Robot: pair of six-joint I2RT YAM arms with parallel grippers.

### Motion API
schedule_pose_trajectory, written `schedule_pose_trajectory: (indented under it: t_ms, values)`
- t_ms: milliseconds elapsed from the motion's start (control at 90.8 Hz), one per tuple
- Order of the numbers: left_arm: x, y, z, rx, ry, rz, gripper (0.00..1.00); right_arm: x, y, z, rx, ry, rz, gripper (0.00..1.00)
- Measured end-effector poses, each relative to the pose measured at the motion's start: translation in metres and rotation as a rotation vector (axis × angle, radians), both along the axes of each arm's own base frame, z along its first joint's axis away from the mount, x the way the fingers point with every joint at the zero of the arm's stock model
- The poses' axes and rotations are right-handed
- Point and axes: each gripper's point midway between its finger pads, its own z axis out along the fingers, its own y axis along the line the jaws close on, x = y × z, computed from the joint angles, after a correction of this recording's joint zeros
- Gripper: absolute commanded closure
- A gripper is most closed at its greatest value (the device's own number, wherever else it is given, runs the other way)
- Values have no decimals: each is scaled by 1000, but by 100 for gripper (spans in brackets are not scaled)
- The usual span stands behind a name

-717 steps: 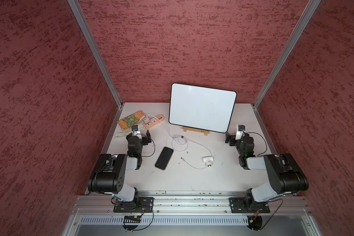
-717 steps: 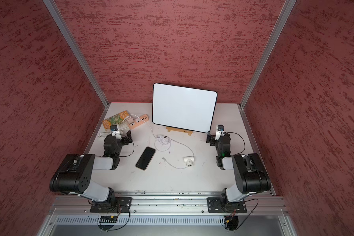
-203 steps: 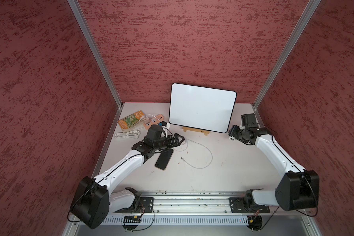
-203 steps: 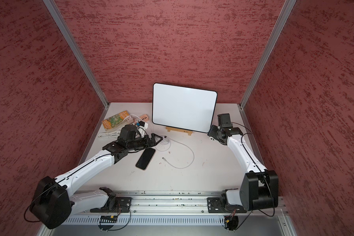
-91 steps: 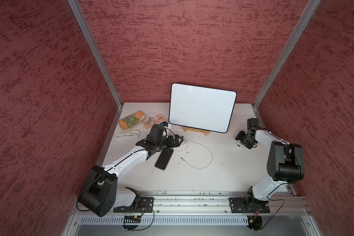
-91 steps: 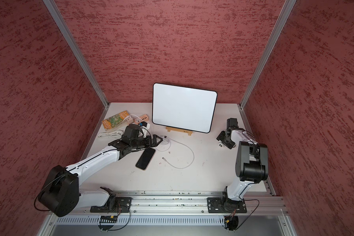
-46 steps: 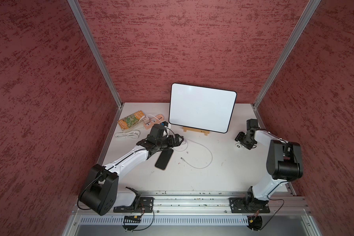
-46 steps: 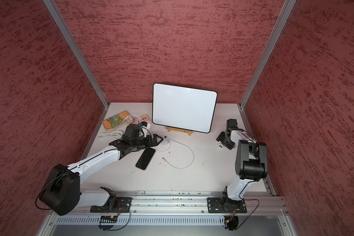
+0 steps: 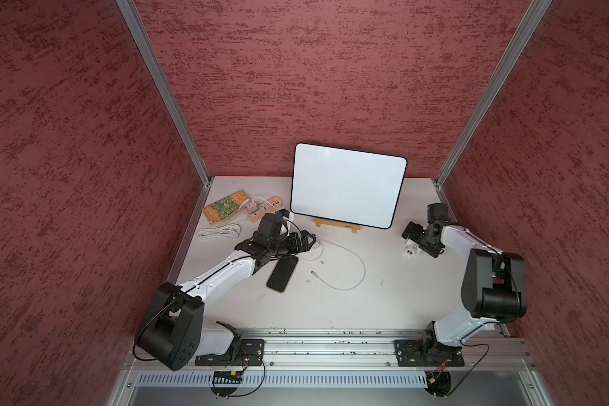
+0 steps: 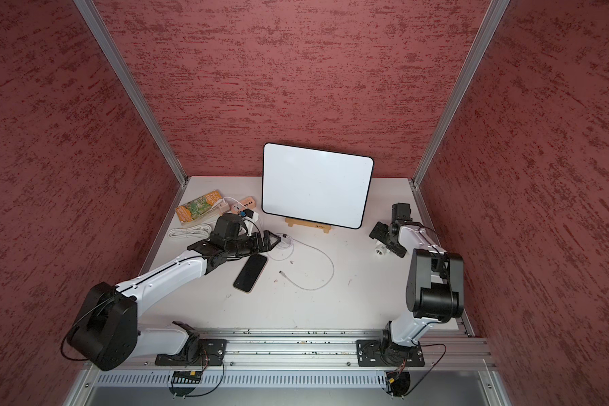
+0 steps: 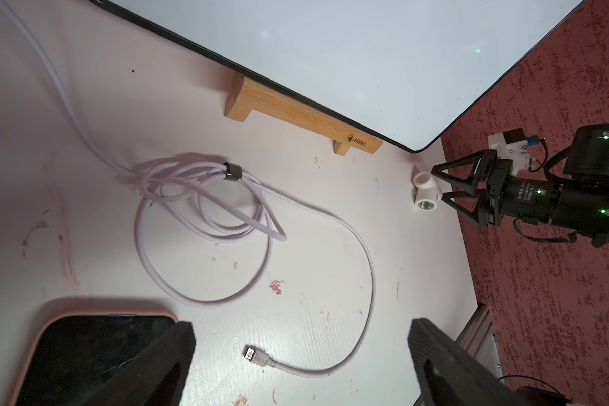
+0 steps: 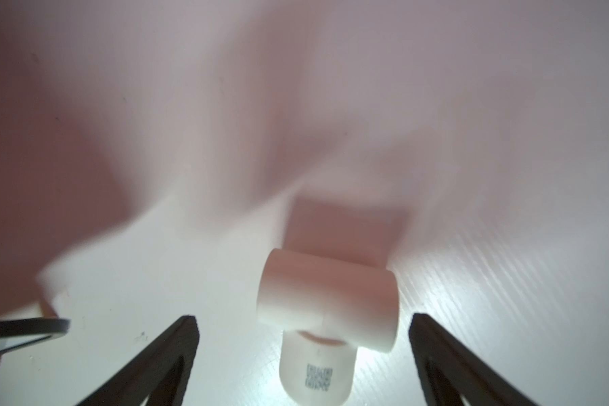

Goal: Plug the charging cable into the phone
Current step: Place the distractor at the center of the board, then pick up the charging cable from the center of the board.

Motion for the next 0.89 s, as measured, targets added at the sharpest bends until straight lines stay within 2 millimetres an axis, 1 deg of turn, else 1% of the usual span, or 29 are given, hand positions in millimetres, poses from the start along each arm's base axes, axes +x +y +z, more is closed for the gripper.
schedule_pose_trajectory:
  t_ms: [88, 132, 198, 231, 309, 441, 584, 727, 804, 892]
  values:
    - [-1, 0, -1, -2, 7, 4, 0, 4, 8, 29, 1, -85, 36, 1]
    - [-1, 0, -2, -3, 9, 5, 0, 5, 12, 41, 0, -117, 52, 2]
    - [-1, 0, -3, -6, 14, 9, 0, 7, 26, 57, -4, -158, 99, 2]
    - [-1, 0, -3, -7, 16, 10, 0, 7, 36, 65, -5, -173, 131, 2]
    - [-2, 0, -3, -14, 21, 13, 0, 8, 65, 81, -12, -205, 225, 2]
    - [-4, 0, -3, -28, 41, 11, 0, 1, 114, 102, -21, -236, 385, 2]
    - [-8, 1, -6, -24, 75, 11, 0, -18, 157, 110, 0, -245, 542, 2]
    - [-7, 4, -6, -39, 98, 32, 0, -37, 199, 111, 41, -243, 715, 4]
    - [-5, 8, -6, -54, 108, 54, 0, -50, 230, 109, 54, -239, 840, 5]
    - [-4, 19, -6, -79, 119, 101, 0, -66, 267, 99, 46, -218, 990, 5]
